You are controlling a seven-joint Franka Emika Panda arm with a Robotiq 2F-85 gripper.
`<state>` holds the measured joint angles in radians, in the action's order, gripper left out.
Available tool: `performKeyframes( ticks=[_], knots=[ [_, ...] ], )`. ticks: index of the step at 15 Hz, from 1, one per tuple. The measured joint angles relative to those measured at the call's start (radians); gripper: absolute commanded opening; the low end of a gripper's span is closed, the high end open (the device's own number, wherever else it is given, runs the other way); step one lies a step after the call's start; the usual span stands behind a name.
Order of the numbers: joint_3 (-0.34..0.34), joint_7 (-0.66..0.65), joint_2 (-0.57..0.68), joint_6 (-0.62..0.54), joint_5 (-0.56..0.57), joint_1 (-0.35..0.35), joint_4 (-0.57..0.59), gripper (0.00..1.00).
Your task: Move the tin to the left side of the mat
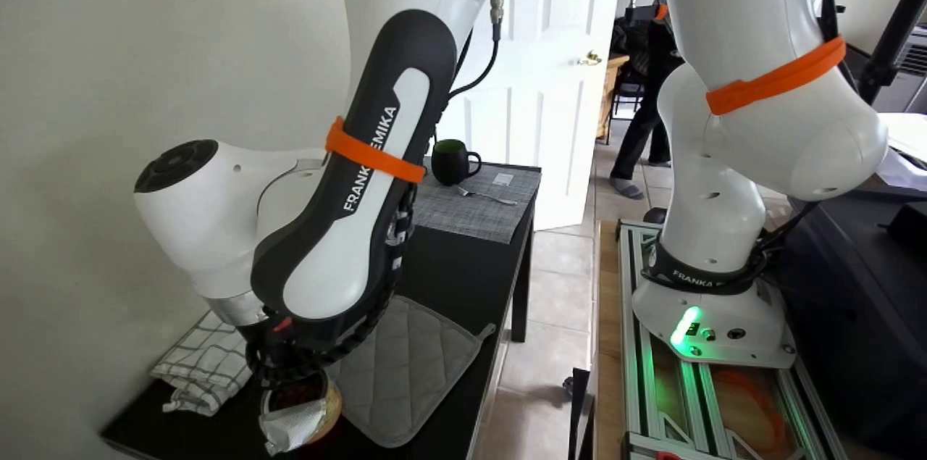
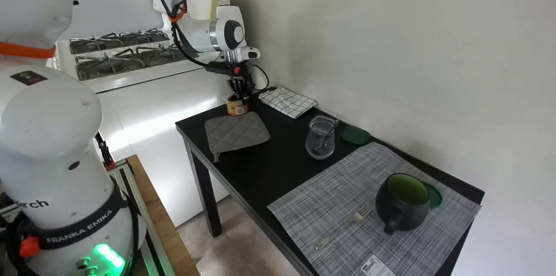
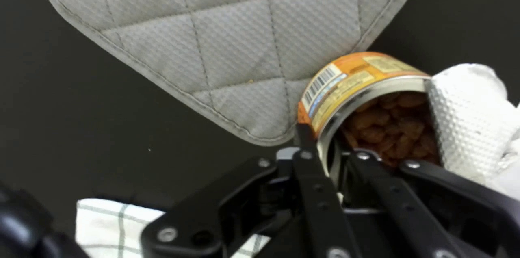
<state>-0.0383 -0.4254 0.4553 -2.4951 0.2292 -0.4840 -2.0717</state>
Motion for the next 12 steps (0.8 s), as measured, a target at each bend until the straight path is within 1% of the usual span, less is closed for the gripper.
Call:
performKeyframes(
  ticks=[2,4,9,12],
  knots=[
    [0.001,-0.010,-0.026,0.009,0.020,0.002,-0.037,0.03],
    [0.001,-0.016,-0.037,-0.019,0.042,0.003,-0.053,0.03],
    [0.012,-0.058,-0.038,-0.255,0.094,0.001,-0.062,0.03],
    [0.028,-0.054,-0.024,-0.295,0.094,0.005,-0.049,0.03]
  ],
)
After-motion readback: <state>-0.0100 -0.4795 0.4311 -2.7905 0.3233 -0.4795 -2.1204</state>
